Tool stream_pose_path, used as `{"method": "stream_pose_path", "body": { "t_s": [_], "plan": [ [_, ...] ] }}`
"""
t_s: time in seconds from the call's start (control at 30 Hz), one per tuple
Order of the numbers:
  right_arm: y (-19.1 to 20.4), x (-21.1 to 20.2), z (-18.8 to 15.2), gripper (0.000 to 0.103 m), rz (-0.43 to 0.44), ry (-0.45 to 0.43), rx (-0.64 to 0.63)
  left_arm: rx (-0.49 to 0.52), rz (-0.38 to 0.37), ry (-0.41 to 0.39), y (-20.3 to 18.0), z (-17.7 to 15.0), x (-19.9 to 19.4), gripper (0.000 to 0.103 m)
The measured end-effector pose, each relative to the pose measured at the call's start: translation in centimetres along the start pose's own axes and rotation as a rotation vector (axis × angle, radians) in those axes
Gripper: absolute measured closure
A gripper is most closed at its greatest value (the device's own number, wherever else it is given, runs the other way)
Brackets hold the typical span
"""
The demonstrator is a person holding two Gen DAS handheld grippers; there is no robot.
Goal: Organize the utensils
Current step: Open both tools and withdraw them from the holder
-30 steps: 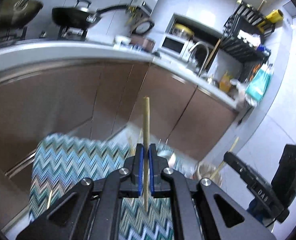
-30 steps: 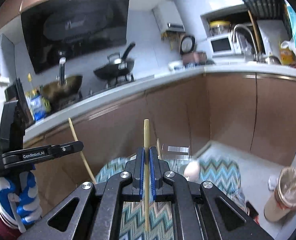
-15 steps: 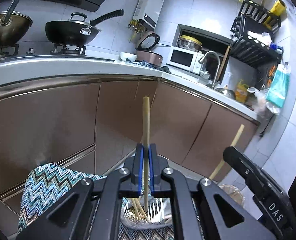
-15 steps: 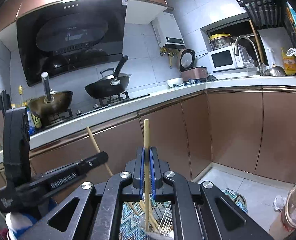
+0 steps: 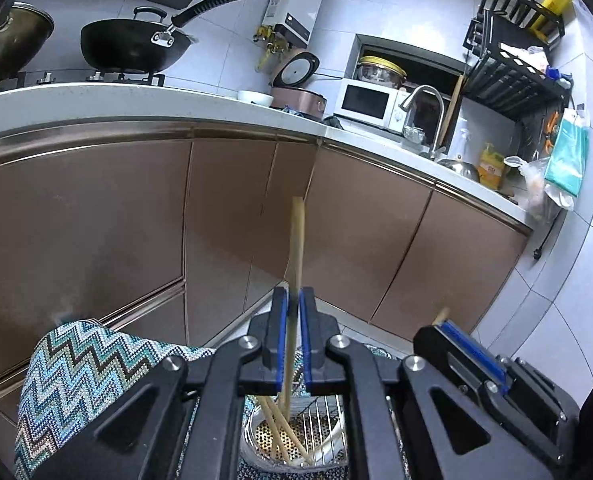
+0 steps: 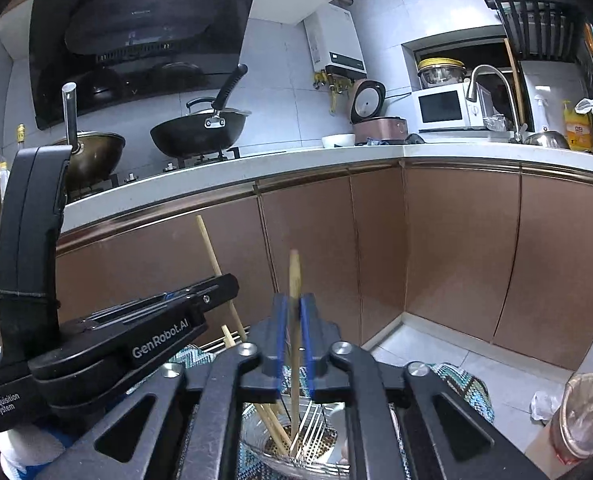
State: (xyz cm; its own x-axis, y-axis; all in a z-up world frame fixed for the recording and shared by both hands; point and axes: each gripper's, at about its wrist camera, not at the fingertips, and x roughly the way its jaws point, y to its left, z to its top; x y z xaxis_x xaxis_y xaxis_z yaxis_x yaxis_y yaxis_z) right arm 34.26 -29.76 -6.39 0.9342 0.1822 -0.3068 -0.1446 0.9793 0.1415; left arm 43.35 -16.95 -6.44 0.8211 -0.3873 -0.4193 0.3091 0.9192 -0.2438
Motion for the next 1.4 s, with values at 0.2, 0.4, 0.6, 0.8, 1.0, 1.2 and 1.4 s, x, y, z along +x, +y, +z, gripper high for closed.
{"method": "stream_pose_path", "body": {
  "t_s": [0.2, 0.4, 0.6, 0.8, 1.0, 1.2, 1.4],
  "plan": [
    [0.0, -3.2, 1.4, 0.07, -0.027, -0.05, 0.024, -0.011, 0.007, -0.033, 0.2, 1.3, -3.6, 0.084],
    [1.3, -8.1, 3.0, 0.062, -0.038, -0.111, 0.027, -0.004, 0.031, -0.084, 0.1, 2.3, -9.7, 0.069],
    [3.9, -13.5, 2.9, 0.049, -0.037, -0.152, -0.007, 0.028, 0.097, -0.131, -0.4, 1.0, -16.3, 0.057],
    [6.0, -18.4, 0.9, 0.04, -0.039, -0.171, -0.016, 0.039, 0.17, -0.199, -0.2, -2.0, -22.9, 0.048],
    [7.2, -21.6, -1.2, 0.037, -0.042, -0.166, 0.014, 0.069, 0.227, -0.223, -0.2, -5.0, -27.1, 0.046],
    [8.1, -23.4, -2.5, 0.037, -0.033, -0.159, 0.031, 0.1, 0.281, -0.227, -0.6, -7.6, -30.0, 0.045],
    [8.4, -25.3, -3.5, 0.036, -0.038, -0.157, 0.039, 0.114, 0.302, -0.233, -0.9, -9.2, -32.2, 0.045]
  ]
}}
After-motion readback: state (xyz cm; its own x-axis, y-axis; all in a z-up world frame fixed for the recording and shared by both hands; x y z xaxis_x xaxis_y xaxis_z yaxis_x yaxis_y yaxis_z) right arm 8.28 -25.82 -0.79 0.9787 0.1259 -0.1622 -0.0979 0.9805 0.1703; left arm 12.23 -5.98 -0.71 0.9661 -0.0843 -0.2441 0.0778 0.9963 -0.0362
